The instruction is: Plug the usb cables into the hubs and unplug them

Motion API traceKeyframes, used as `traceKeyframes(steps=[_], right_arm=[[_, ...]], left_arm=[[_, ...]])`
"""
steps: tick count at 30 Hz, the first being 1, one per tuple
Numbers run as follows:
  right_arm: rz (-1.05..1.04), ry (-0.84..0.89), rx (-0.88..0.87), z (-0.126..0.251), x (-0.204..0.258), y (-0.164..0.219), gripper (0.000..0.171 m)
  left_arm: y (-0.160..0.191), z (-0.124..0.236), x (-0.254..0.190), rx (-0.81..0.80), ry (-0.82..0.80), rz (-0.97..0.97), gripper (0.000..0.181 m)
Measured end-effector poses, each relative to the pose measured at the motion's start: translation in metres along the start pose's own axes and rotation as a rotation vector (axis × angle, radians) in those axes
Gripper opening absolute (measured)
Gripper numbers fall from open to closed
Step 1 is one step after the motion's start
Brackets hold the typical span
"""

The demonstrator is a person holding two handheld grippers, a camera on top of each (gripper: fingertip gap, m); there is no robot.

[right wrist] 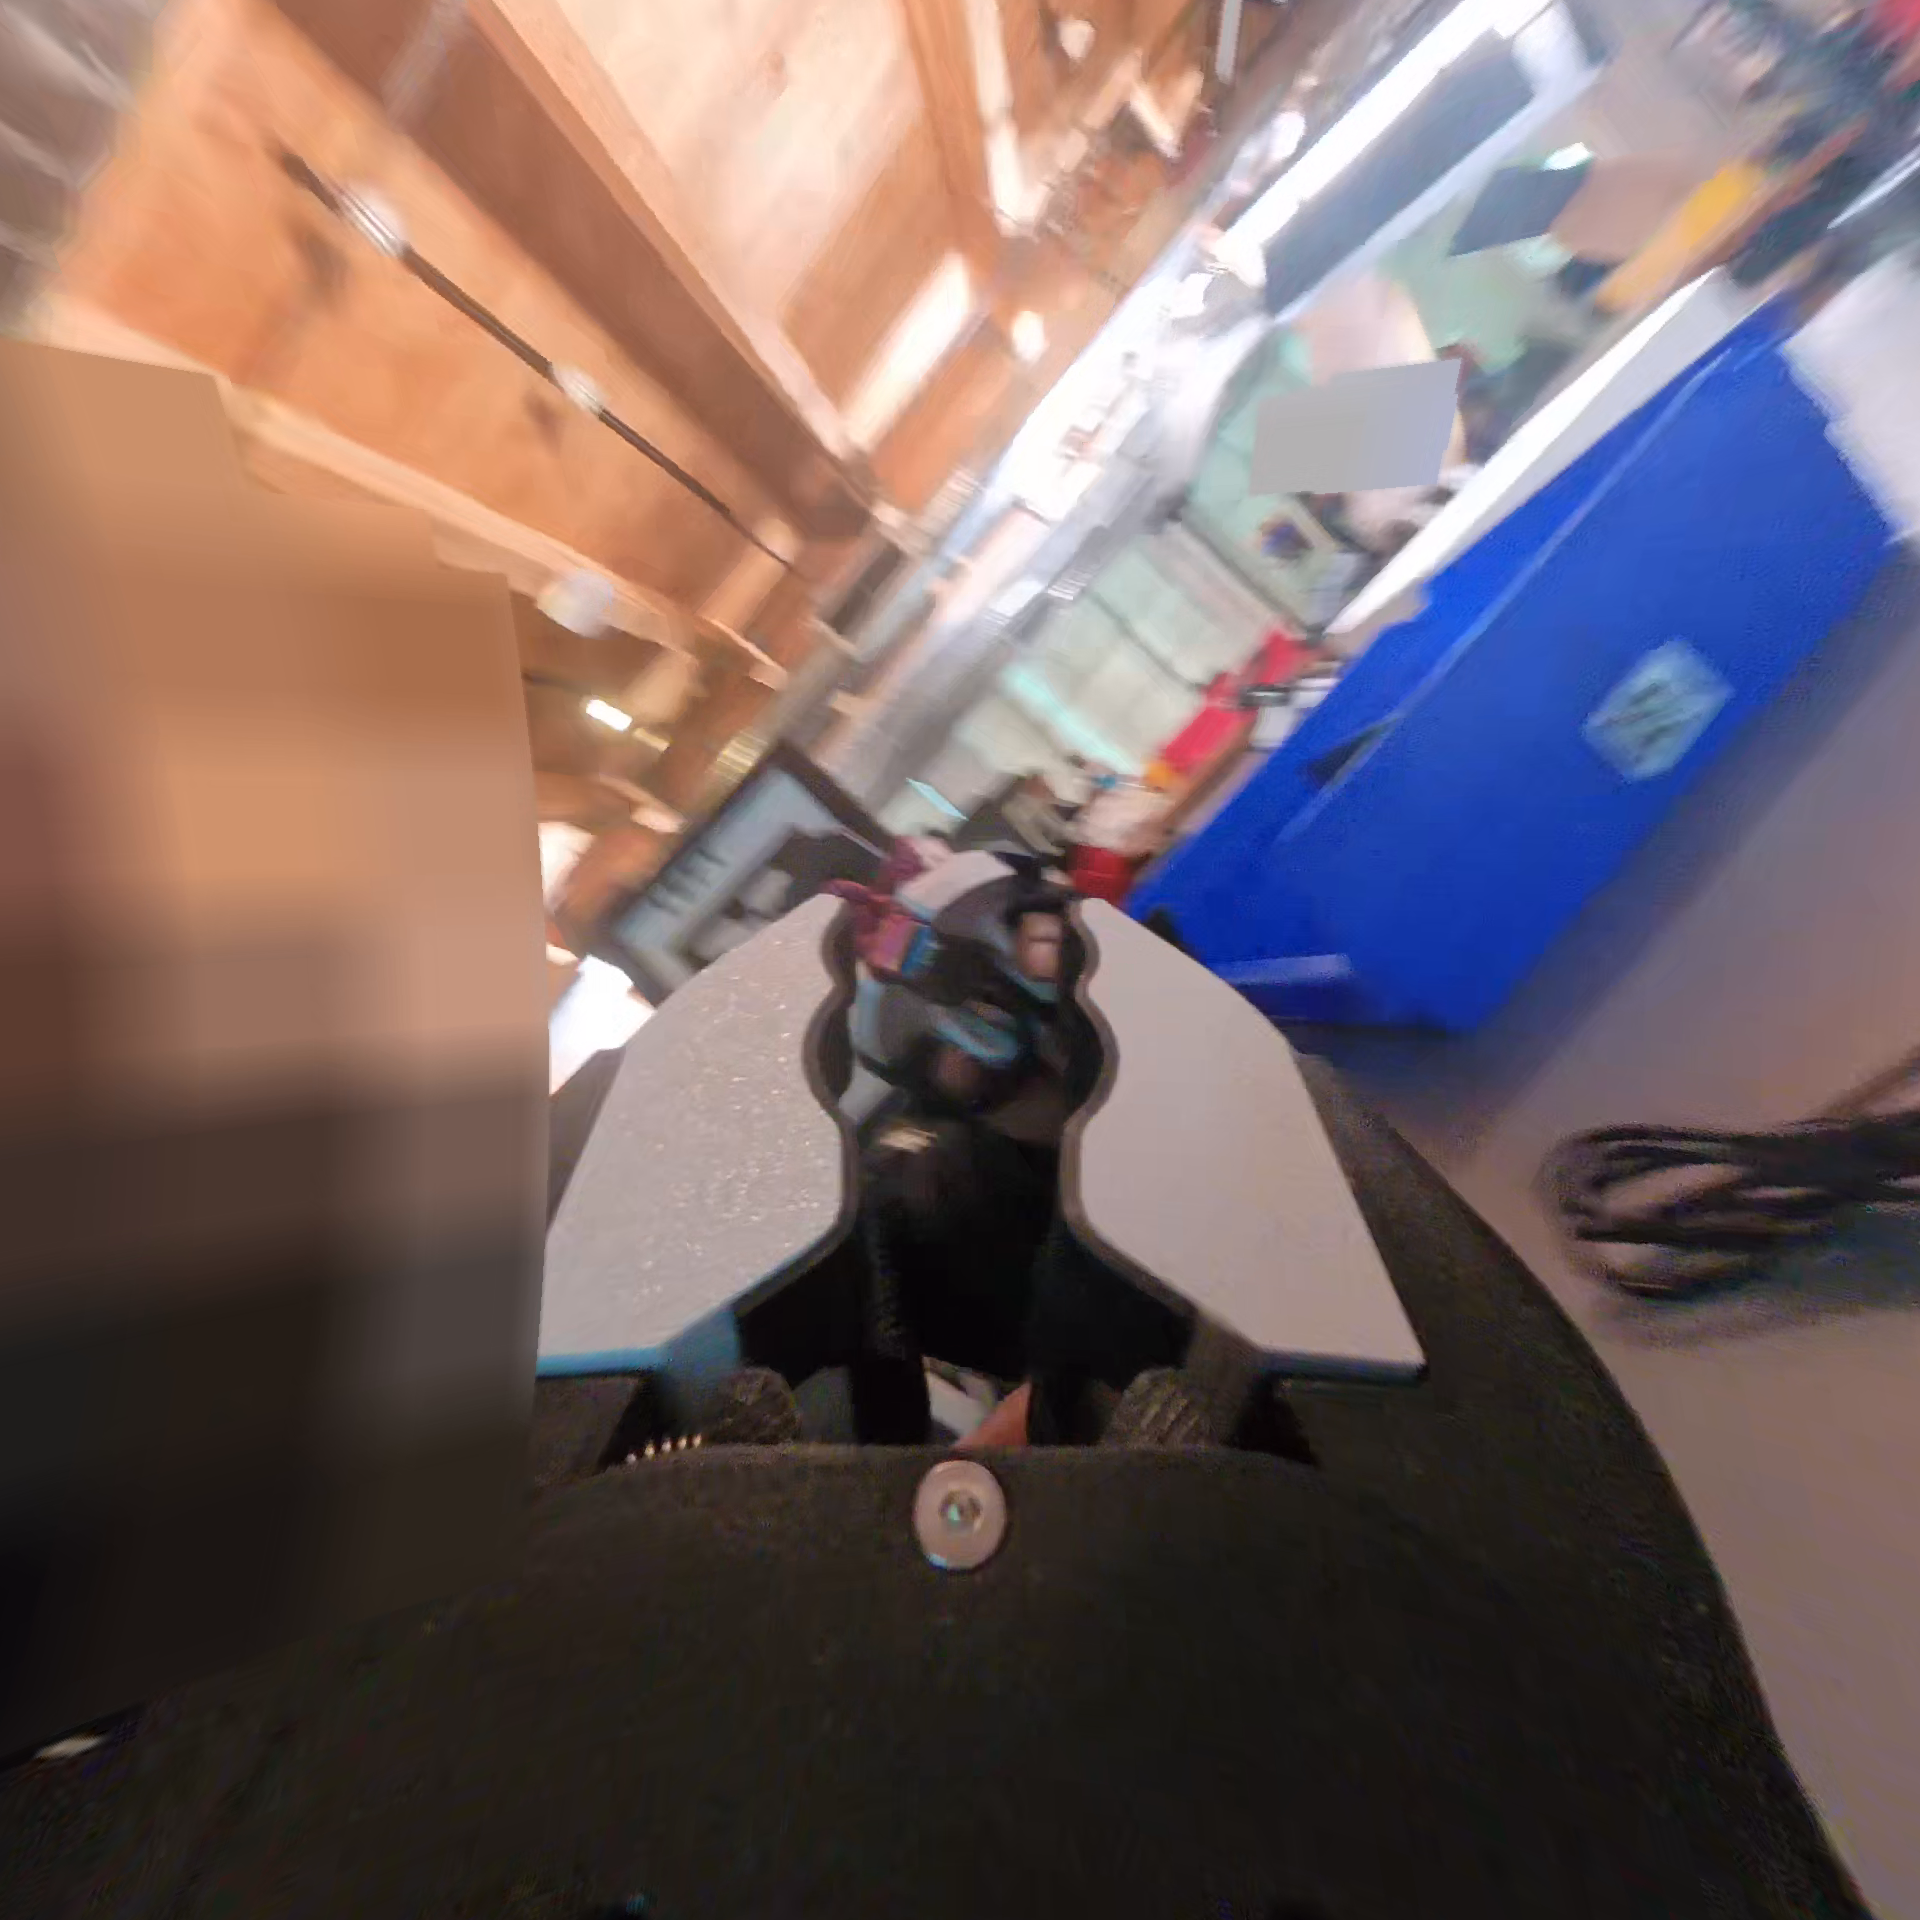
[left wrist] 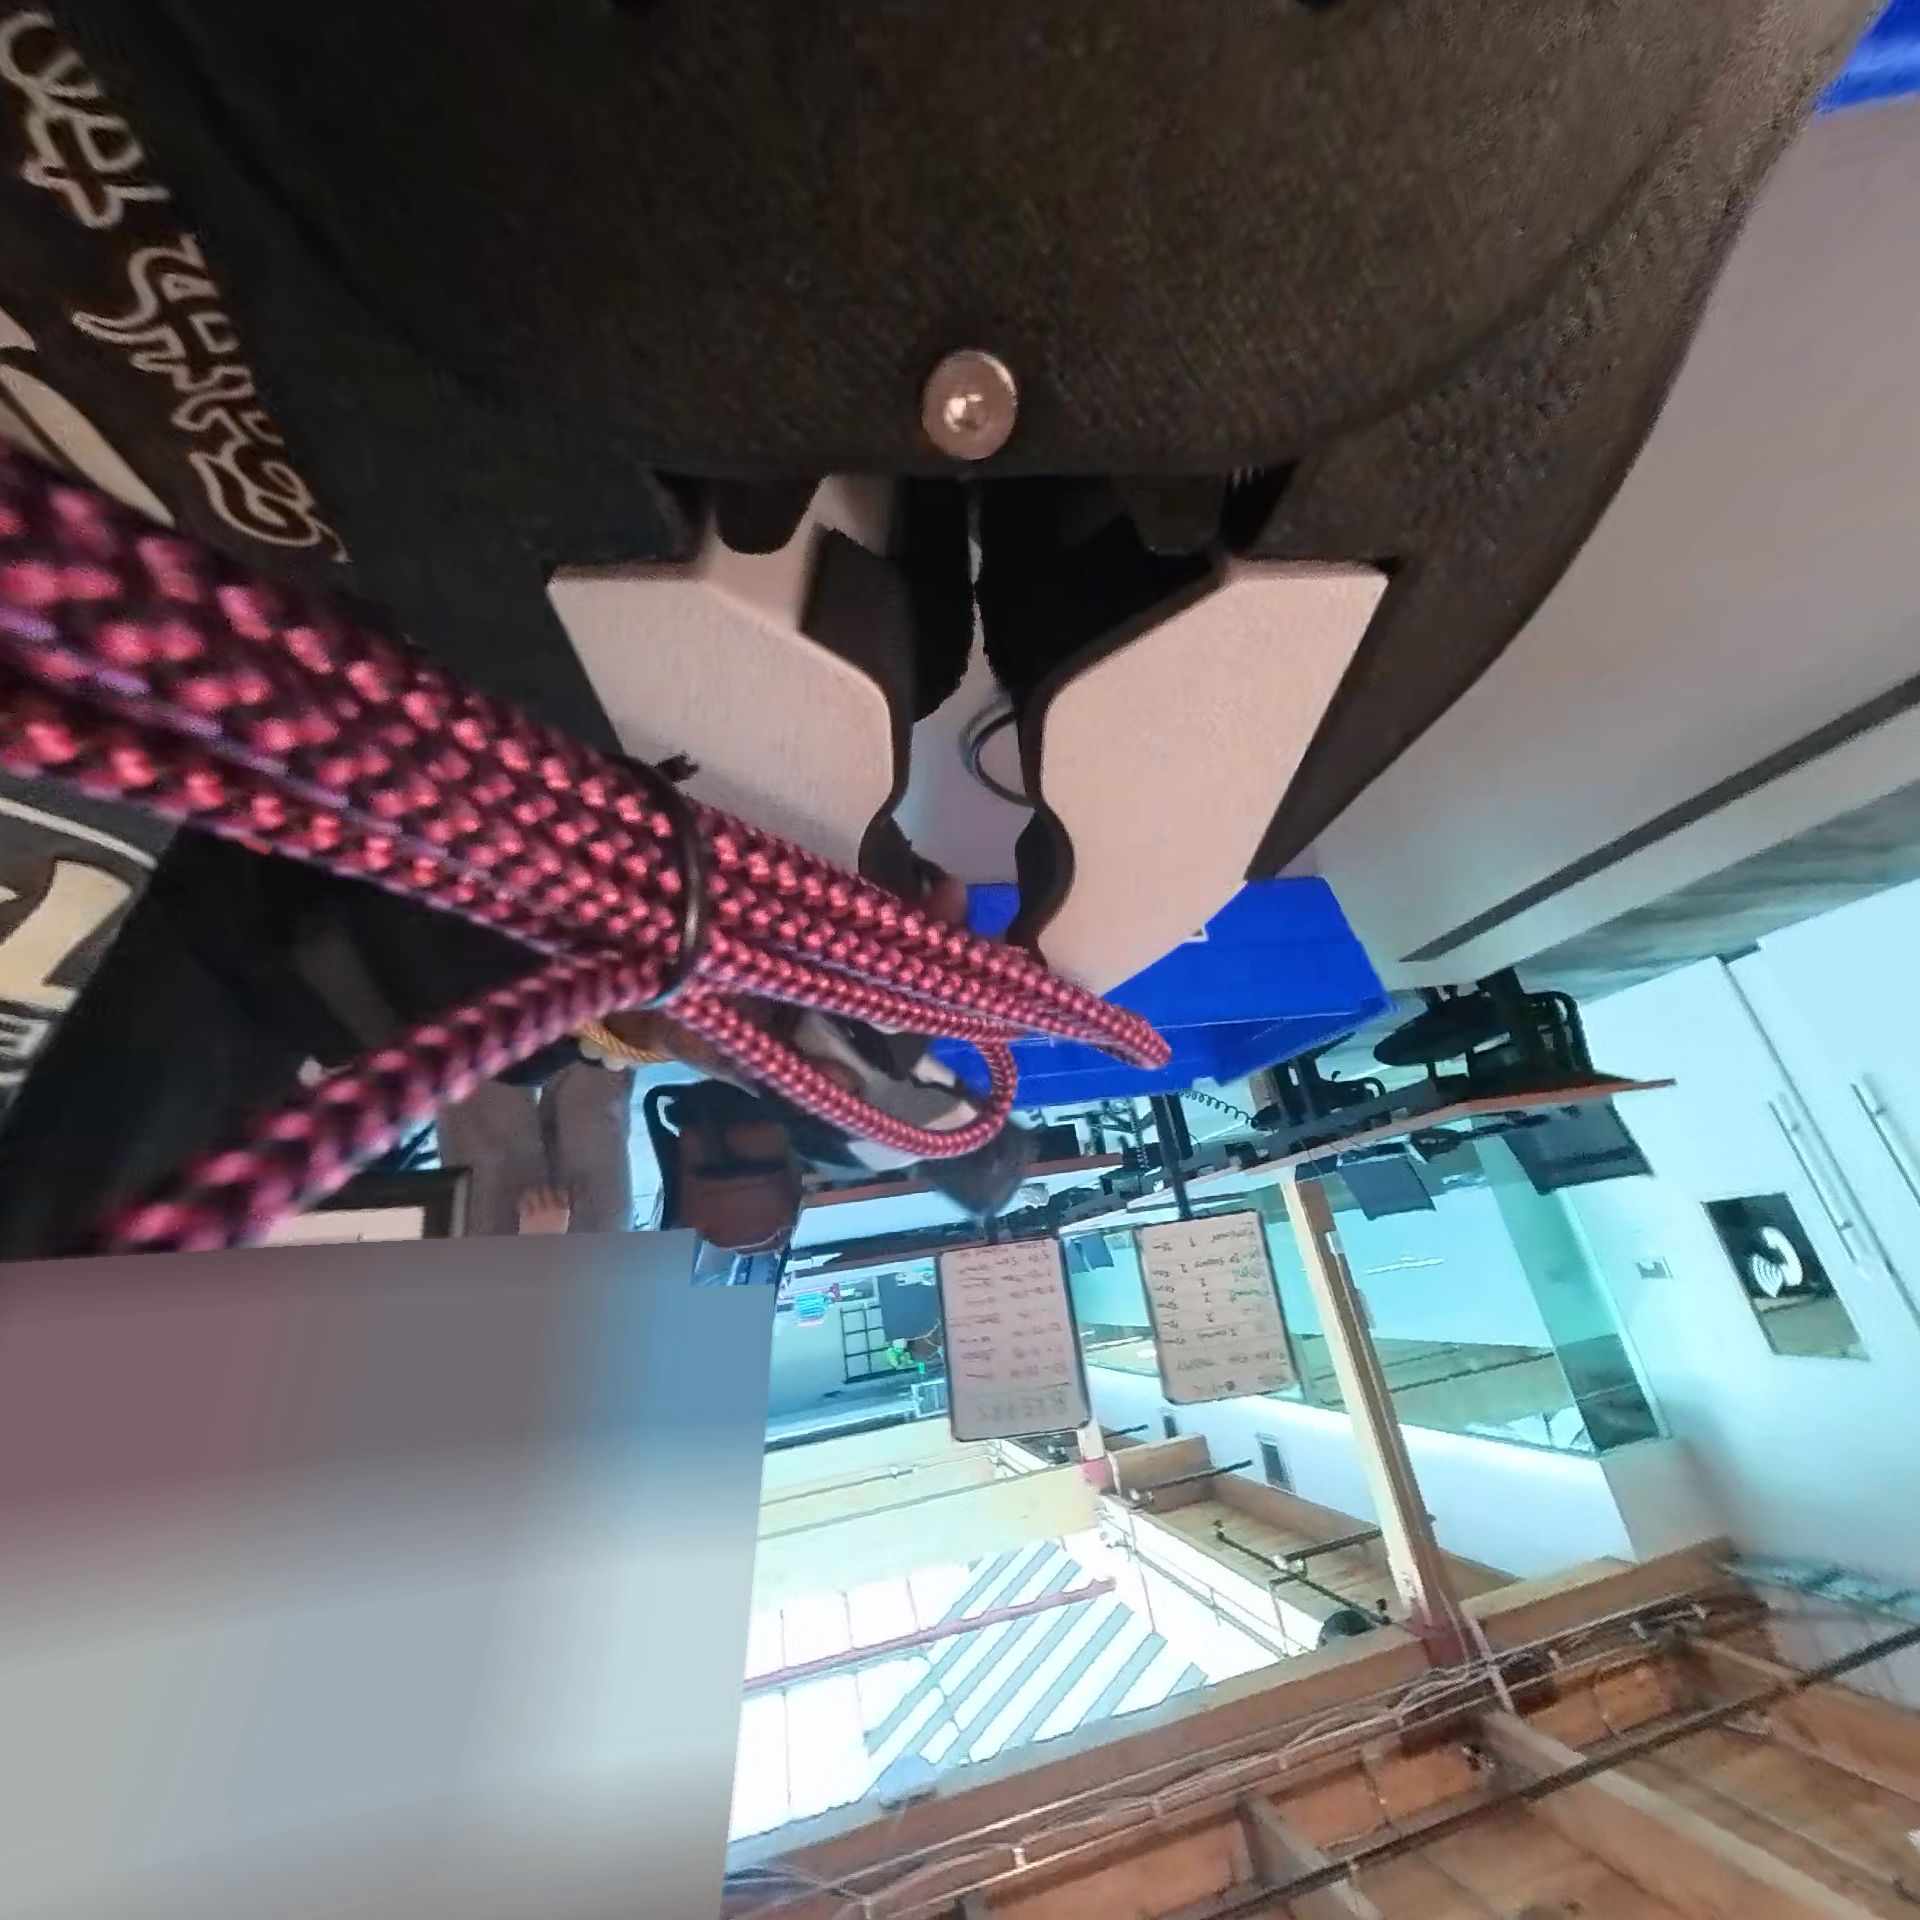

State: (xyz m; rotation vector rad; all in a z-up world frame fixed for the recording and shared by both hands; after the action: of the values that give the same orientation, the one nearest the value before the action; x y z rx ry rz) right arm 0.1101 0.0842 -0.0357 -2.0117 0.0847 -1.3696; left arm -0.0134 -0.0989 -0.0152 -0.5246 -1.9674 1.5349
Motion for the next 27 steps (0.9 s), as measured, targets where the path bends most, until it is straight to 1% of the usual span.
traceKeyframes(steps=[2,3,5,6,7,8,10,12,13,15,16,17,19,20,21,25,27], right_arm=[[0.299,0.21,0.084,0.012,-0.001,-0.023,0.056],[0.474,0.351,0.155,0.018,-0.003,-0.032,0.059],[0.763,0.644,0.335,0.031,-0.013,-0.044,0.062],[0.86,0.756,0.433,0.036,-0.021,-0.045,0.061],[0.902,0.833,0.507,0.039,-0.031,-0.043,0.062],[0.888,0.855,0.553,0.039,-0.04,-0.038,0.061],[0.823,0.836,0.624,0.033,-0.056,-0.026,0.061],[0.833,0.855,0.664,0.027,-0.068,-0.018,0.063],[0.847,0.87,0.674,0.024,-0.072,-0.015,0.06],[0.877,0.903,0.691,0.022,-0.08,-0.011,0.053],[0.902,0.894,0.664,0.021,-0.08,-0.01,0.038],[0.895,0.888,0.654,0.02,-0.081,-0.009,0.033],[0.902,0.894,0.648,0.018,-0.081,-0.009,0.032],[0.908,0.891,0.616,0.018,-0.079,-0.01,0.032],[0.892,0.868,0.55,0.017,-0.076,-0.012,0.032],[0.627,0.687,0.242,0.018,-0.06,-0.023,0.031],[0.501,0.61,0.126,0.019,-0.055,-0.024,0.031]], left_arm=[[0.0,0.004,0.006,-0.009,-0.023,0.031,0.015],[0.001,0.006,0.008,-0.005,-0.035,0.032,0.015],[0.004,0.006,0.009,0.003,-0.049,0.038,0.015],[0.004,0.005,0.009,0.004,-0.049,0.046,0.015],[0.005,0.004,0.008,0.007,-0.046,0.05,0.015],[0.006,0.002,0.007,0.016,-0.044,0.046,0.015],[0.007,0.0,0.005,0.036,-0.057,0.031,0.015],[0.008,-0.001,0.004,0.035,-0.063,0.038,0.015],[0.009,-0.002,0.003,0.03,-0.065,0.045,0.015],[0.012,-0.004,0.002,0.027,-0.068,0.063,0.015],[0.013,-0.005,0.001,0.025,-0.07,0.073,0.015],[0.015,-0.006,0.001,0.023,-0.077,0.086,0.015],[0.017,-0.007,0.0,0.017,-0.102,0.099,0.015],[0.018,-0.008,-0.001,0.013,-0.119,0.098,0.015],[0.018,-0.009,-0.002,0.008,-0.142,0.095,0.016],[0.018,-0.01,-0.009,-0.033,-0.241,0.062,0.015],[0.018,-0.014,-0.012,-0.028,-0.267,0.04,0.016]])
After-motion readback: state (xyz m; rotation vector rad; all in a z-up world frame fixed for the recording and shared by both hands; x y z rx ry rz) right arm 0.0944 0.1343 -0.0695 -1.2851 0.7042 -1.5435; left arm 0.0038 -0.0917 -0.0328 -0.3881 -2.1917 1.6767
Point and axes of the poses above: each gripper's, where its closed fingertips meet, z back along the fingers, y out of its underside, x = y × z across the jaws, the point moved 10 cm from there along z, back along the fingers, and after that the axes turned 12 degrees about y, right-handed, at the moved point
